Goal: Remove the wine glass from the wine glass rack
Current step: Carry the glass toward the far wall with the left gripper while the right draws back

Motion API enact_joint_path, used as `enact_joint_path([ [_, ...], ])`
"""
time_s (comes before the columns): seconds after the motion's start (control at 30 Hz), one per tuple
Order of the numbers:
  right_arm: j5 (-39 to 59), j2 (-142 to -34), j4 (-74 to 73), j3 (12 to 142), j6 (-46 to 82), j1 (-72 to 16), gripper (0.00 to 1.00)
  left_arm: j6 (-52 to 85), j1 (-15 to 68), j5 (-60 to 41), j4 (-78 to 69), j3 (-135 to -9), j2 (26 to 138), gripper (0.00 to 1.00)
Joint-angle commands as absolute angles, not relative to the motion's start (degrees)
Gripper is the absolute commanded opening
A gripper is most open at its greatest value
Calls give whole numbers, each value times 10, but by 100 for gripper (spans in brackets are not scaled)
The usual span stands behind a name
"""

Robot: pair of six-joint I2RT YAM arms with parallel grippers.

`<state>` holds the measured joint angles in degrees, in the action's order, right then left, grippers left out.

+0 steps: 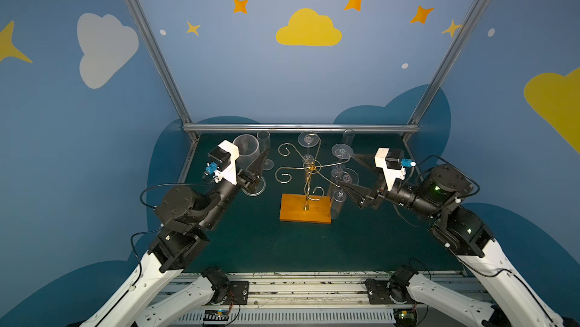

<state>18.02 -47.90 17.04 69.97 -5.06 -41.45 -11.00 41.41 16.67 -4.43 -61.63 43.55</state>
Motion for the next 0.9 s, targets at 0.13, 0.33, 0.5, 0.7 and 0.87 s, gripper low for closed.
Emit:
enact_joint_path([
  [0.13,106,-436,187,674,-55,-412,90,-131,366,242,-197,-519,435,43],
  [0.33,43,-395,184,646,-56,-411,90,-63,270,201,-289,-461,480,43],
  [0.5,-16,-374,185,625,-63,-411,91,-15,204,164,-342,-446,547,42],
  [0.7,-55,-374,187,618,-76,-408,91,-10,178,137,-431,-432,640,42],
  [0.87,-80,-382,185,614,-83,-406,92,-12,171,137,-517,-425,738,42],
])
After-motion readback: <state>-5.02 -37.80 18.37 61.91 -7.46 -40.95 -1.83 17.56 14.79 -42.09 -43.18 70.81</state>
